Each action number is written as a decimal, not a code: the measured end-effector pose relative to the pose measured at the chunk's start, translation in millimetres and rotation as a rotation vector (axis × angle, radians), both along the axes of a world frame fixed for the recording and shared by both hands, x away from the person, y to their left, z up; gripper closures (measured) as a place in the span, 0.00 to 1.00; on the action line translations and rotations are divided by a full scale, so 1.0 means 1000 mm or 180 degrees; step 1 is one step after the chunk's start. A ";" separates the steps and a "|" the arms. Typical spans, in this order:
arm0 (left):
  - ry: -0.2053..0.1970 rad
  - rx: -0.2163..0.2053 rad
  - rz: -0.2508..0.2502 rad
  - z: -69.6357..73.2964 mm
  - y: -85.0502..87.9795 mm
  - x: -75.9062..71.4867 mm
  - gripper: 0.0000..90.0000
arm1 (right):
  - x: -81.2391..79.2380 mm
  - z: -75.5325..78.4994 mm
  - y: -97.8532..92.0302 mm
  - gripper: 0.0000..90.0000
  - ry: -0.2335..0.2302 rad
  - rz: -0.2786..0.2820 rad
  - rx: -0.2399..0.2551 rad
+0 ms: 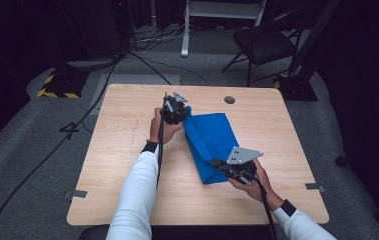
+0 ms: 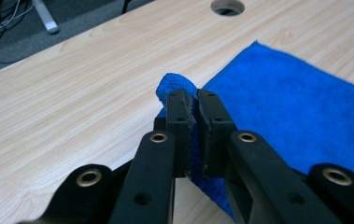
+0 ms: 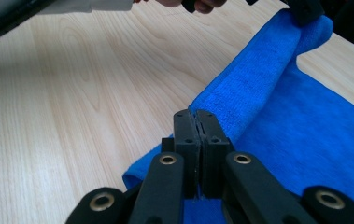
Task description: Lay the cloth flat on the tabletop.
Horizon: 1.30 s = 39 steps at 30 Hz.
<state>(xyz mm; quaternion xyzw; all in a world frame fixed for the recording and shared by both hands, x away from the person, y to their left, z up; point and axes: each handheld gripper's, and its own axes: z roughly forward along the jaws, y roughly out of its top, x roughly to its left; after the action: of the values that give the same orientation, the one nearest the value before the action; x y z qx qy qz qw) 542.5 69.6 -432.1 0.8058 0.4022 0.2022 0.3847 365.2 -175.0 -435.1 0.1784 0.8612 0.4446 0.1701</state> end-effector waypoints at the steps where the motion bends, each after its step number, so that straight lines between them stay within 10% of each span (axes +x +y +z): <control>1: -0.0011 0.0018 -0.0013 0.001 -0.002 0.000 0.93 | 0.000 0.001 -0.003 0.98 -0.0009 -0.0008 -0.0002; 39: -0.0034 0.0299 -0.0226 -0.004 -0.098 0.015 0.87 | -0.007 -0.019 -0.070 0.98 0.0033 -0.0413 -0.0269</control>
<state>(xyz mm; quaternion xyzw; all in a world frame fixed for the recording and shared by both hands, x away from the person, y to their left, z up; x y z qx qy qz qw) 557.6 -28.5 -436.5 0.8356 0.3614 0.2114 0.3556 358.3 -245.3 -453.7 0.2287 0.8667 0.3950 0.2014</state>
